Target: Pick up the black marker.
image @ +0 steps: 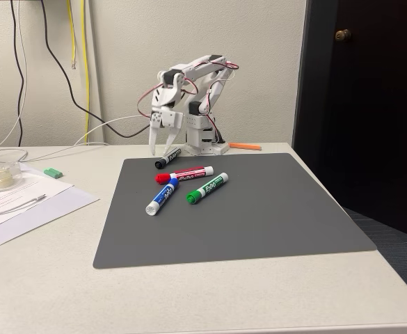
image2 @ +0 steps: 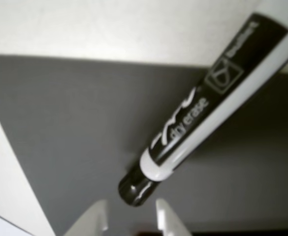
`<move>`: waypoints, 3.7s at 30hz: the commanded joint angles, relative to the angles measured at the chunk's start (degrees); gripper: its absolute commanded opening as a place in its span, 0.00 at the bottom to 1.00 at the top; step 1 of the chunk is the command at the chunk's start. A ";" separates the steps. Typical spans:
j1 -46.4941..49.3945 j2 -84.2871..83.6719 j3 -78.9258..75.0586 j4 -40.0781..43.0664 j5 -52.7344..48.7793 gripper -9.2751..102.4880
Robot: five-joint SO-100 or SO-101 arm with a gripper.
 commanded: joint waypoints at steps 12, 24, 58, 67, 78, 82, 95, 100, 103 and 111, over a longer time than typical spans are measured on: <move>-0.97 -6.77 -0.26 -0.26 4.13 0.30; -2.46 -12.30 -0.79 -1.85 6.33 0.30; -2.55 -12.83 -0.53 -4.22 5.45 0.15; -3.87 -11.69 0.00 -2.37 6.59 0.28; -4.04 -11.78 0.44 -2.11 7.65 0.30; -3.78 -11.34 0.44 -1.49 7.65 0.30; -2.72 -10.63 0.53 0.53 8.00 0.30; -2.72 -7.21 0.53 2.64 8.26 0.30; -2.99 -6.15 0.53 3.34 8.70 0.30; -2.99 -6.24 0.62 3.08 8.96 0.26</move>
